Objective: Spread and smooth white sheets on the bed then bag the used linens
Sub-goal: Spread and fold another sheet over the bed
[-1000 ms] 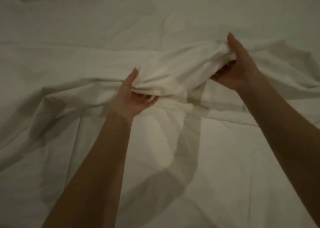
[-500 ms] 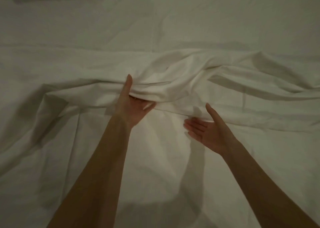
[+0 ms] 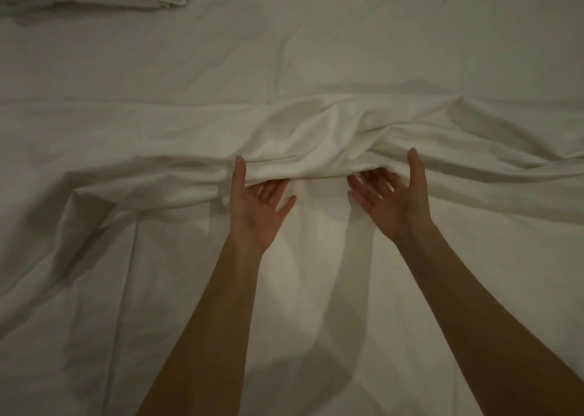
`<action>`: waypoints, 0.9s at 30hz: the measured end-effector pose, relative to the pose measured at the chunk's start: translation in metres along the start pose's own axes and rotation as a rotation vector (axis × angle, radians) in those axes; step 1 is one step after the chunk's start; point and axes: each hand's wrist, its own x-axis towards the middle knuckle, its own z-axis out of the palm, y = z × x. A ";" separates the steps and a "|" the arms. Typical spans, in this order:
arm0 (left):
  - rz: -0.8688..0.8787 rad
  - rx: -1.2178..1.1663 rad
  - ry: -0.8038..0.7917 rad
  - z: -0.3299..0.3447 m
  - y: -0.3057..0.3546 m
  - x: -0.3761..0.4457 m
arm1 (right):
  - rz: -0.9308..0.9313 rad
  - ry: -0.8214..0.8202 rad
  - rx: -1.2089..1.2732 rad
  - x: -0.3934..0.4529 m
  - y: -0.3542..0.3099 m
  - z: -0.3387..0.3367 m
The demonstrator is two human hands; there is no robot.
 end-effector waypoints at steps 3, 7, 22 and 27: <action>0.029 0.024 0.006 0.007 0.008 0.008 | -0.021 -0.005 -0.055 0.010 -0.014 0.012; 0.093 0.032 0.101 0.009 0.008 0.011 | -0.045 0.009 -0.058 0.016 -0.025 0.019; -0.060 0.042 0.010 -0.001 0.034 0.010 | -0.044 0.067 0.037 0.013 -0.039 0.015; -0.075 0.031 -0.005 -0.003 0.040 0.015 | -0.068 0.025 -0.172 0.007 -0.029 0.003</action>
